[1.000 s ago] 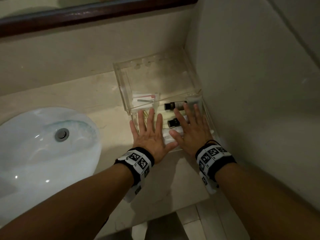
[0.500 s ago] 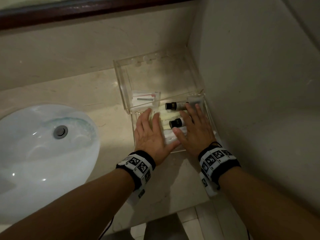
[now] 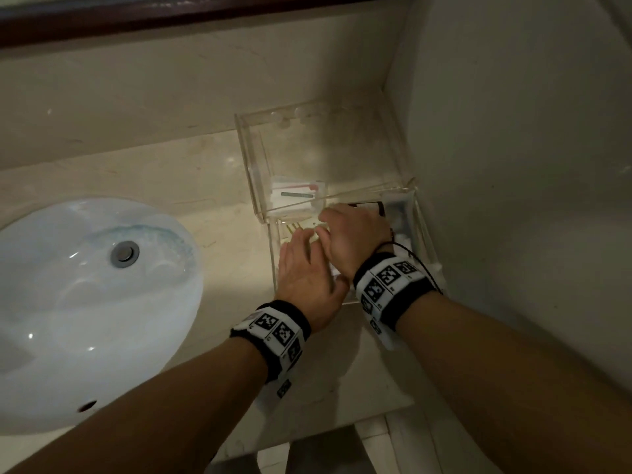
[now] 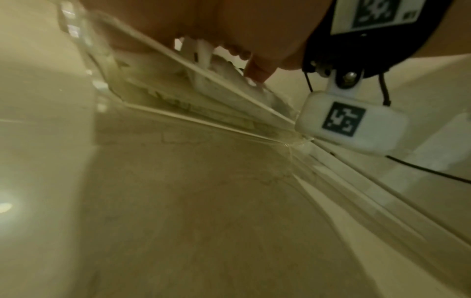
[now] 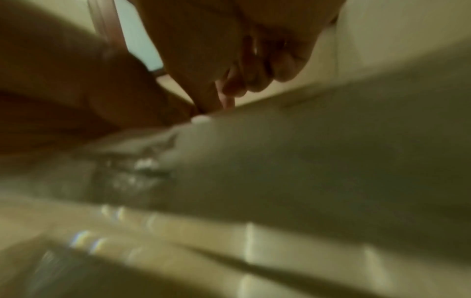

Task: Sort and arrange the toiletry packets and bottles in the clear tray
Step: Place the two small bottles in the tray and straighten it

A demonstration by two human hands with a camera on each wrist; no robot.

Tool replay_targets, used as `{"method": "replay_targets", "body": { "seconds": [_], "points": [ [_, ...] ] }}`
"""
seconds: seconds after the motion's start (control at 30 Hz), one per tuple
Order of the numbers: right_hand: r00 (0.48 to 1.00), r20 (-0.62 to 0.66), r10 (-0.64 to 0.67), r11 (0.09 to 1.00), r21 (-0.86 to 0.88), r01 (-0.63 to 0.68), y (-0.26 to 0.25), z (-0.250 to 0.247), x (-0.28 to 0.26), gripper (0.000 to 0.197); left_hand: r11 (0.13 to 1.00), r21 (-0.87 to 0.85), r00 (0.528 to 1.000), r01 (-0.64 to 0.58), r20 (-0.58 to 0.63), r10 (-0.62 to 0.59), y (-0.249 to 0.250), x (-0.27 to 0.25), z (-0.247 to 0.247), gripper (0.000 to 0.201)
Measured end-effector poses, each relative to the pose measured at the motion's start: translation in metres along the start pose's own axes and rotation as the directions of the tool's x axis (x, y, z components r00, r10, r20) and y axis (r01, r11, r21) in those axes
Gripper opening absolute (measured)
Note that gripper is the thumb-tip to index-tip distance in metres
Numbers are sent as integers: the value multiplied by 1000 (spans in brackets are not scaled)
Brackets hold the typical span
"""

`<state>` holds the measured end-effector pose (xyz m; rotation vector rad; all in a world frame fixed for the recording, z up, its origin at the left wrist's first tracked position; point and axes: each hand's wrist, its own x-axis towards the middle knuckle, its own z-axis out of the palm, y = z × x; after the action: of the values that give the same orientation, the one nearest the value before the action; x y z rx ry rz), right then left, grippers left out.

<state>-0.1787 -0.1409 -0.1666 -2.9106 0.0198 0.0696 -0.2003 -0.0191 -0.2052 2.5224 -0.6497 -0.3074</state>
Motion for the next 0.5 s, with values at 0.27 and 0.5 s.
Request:
{"method": "replay_targets", "body": {
  "seconds": [0.27,0.5],
  "points": [
    [994,38,102,993,-64,-100,-2,10,11,33,999,-47,1000,4,4,-3,-4,1,0,64],
    [992,-48,115,993,-6,-115,-4,12,12,21,996,-80,1000,30,-1,-30,-3,1,1,51]
  ]
}}
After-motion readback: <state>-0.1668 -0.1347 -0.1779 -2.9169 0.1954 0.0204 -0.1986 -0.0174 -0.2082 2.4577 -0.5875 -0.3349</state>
